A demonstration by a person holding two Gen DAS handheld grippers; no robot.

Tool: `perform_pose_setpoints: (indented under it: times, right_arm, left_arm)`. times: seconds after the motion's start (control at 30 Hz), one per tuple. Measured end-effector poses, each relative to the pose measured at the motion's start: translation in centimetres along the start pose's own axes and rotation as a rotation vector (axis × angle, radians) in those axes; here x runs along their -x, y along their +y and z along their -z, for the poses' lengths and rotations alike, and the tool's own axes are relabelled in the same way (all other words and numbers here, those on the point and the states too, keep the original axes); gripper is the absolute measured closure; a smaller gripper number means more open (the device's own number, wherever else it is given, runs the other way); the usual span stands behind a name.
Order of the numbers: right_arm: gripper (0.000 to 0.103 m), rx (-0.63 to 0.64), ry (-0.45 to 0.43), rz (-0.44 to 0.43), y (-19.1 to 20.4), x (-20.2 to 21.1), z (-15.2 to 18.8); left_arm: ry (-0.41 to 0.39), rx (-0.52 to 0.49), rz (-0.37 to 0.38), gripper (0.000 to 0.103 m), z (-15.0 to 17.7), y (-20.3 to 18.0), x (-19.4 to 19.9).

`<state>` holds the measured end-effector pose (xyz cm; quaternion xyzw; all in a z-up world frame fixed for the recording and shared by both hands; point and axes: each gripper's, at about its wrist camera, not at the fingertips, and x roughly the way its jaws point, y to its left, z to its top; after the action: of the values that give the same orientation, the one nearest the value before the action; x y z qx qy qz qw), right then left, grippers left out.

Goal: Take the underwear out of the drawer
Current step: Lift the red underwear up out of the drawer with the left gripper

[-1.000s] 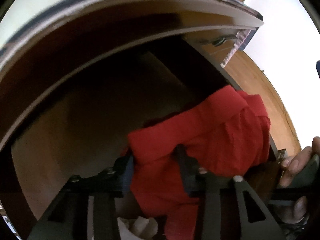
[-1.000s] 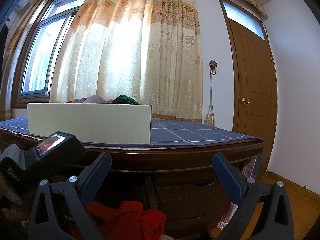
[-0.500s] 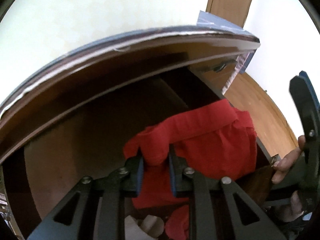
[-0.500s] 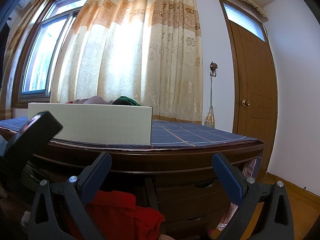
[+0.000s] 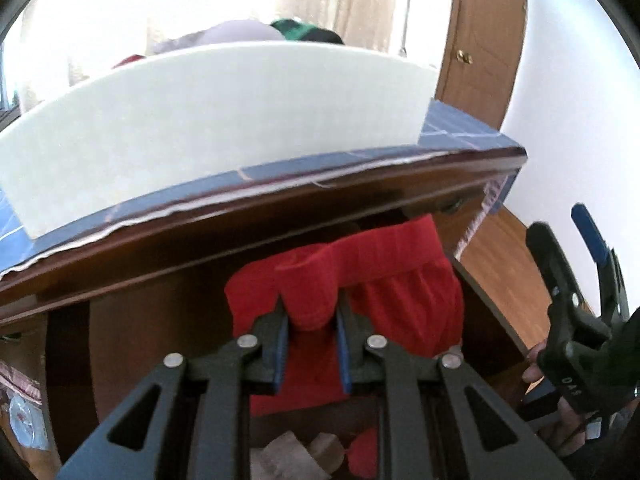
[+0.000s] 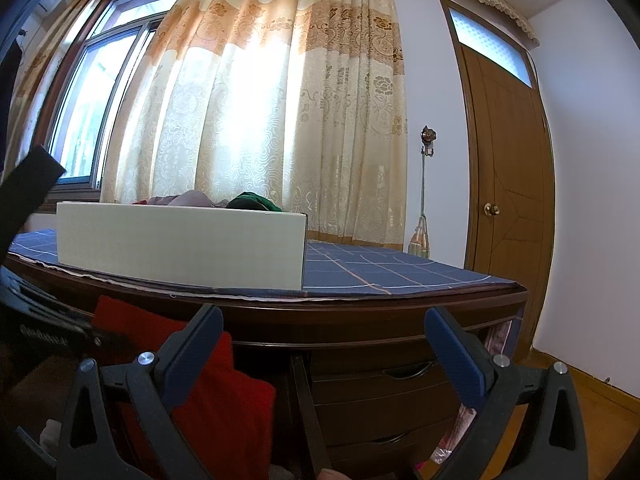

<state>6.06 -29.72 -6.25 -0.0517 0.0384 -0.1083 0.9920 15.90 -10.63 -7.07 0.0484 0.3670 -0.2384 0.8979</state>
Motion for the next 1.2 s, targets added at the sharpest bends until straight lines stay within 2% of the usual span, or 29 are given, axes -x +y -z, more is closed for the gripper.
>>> perform_pose_setpoints:
  times: [0.33, 0.7, 1.2]
  right_arm:
    - [0.001, 0.004, 0.001, 0.000, 0.0, 0.0, 0.0]
    - [0.001, 0.008, 0.000, 0.001, 0.1, 0.0, 0.1]
    - [0.001, 0.014, 0.000, 0.002, 0.2, 0.0, 0.2]
  left_arm:
    - [-0.046, 0.065, -0.021, 0.086, 0.2, 1.4, 1.2]
    - [-0.097, 0.081, -0.073, 0.087, 0.0, 1.9, 3.0]
    - [-0.132, 0.117, -0.097, 0.087, -0.1, 2.6, 5.0]
